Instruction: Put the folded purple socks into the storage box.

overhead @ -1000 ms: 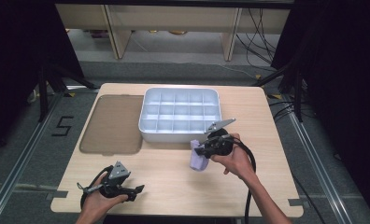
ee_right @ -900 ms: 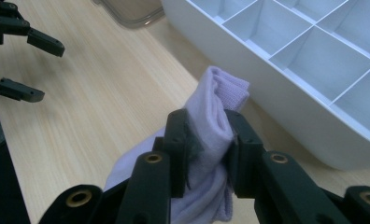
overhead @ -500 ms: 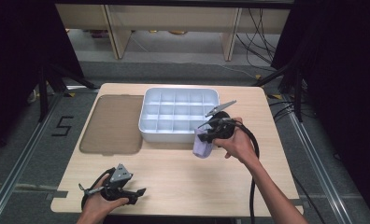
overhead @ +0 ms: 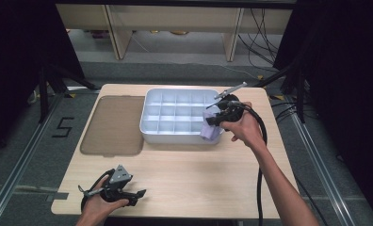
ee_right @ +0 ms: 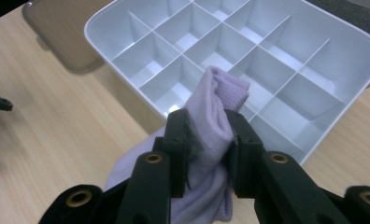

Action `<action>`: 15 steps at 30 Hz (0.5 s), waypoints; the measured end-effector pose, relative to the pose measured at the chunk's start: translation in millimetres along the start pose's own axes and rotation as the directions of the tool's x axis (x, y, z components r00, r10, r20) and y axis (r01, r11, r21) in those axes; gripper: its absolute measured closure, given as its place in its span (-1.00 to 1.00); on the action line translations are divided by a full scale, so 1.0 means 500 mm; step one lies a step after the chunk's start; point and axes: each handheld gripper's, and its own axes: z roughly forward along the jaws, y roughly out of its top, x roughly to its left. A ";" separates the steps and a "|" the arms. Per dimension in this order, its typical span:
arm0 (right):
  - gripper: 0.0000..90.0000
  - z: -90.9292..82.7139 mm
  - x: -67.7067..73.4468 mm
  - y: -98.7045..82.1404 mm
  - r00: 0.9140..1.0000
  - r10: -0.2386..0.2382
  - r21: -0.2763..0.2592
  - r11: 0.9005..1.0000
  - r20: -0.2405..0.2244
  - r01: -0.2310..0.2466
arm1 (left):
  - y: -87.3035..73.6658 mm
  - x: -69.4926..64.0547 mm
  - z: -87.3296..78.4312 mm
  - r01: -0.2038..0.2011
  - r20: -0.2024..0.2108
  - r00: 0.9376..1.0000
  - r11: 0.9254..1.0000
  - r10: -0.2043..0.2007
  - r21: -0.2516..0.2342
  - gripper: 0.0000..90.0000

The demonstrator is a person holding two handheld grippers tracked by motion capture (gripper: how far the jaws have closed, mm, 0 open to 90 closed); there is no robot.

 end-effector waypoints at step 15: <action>0.63 0.049 -0.059 0.020 0.998 0.019 0.027 0.999 0.063 -0.021 | -0.002 -0.002 0.000 0.016 -0.007 1.000 1.000 -0.016 -0.010 -0.46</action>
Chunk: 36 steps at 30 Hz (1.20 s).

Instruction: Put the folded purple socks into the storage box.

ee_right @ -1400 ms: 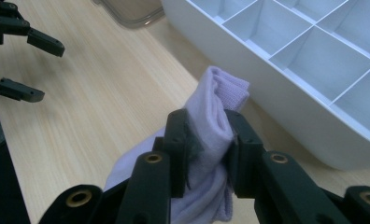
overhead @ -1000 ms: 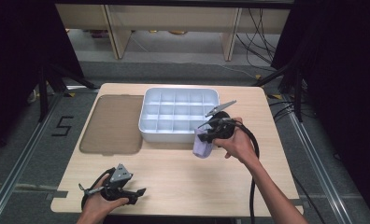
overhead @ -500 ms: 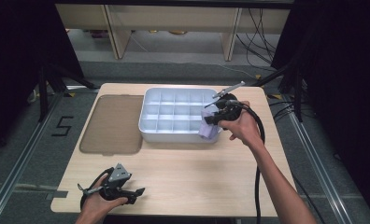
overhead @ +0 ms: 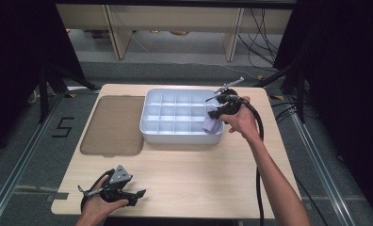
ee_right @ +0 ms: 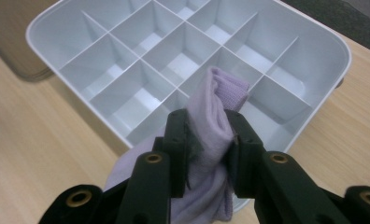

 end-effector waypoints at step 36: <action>0.61 0.125 -0.031 -0.035 0.985 -0.077 0.104 0.993 0.154 0.062 | -0.001 -0.005 -0.001 0.020 0.032 0.999 1.000 -0.020 -0.006 -0.47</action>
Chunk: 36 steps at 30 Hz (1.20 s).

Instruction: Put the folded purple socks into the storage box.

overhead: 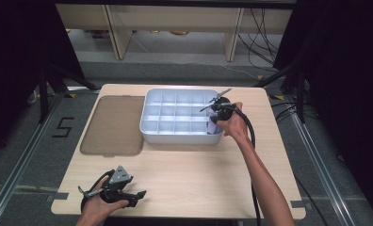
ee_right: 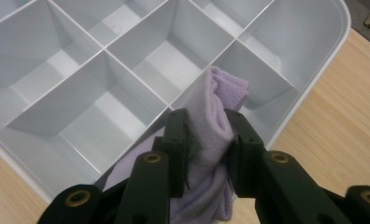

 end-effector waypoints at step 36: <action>0.85 0.031 0.019 -0.014 0.997 0.013 0.108 0.994 -0.075 -0.005 | 0.002 0.003 -0.005 -0.021 0.006 1.000 1.000 0.021 0.015 -0.47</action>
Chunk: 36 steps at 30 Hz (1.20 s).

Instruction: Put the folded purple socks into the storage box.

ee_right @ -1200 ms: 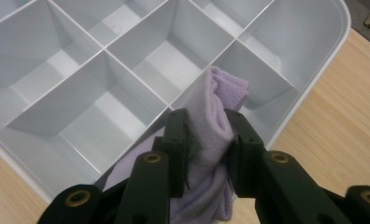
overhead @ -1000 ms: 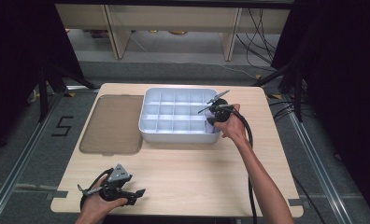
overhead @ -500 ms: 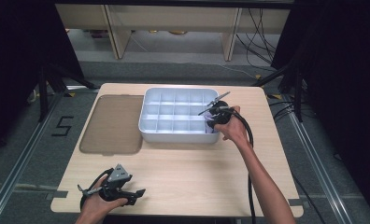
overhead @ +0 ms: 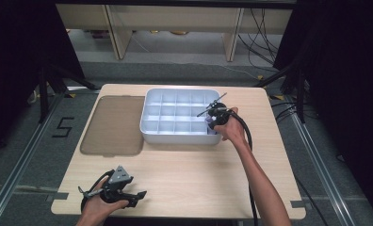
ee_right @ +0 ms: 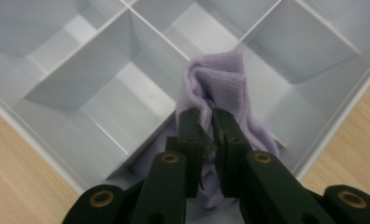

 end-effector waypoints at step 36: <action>0.96 -0.010 -0.012 0.051 0.996 0.055 -0.071 0.996 -0.068 -0.060 | -0.006 0.000 -0.001 0.045 -0.001 0.999 0.999 -0.045 -0.024 -0.47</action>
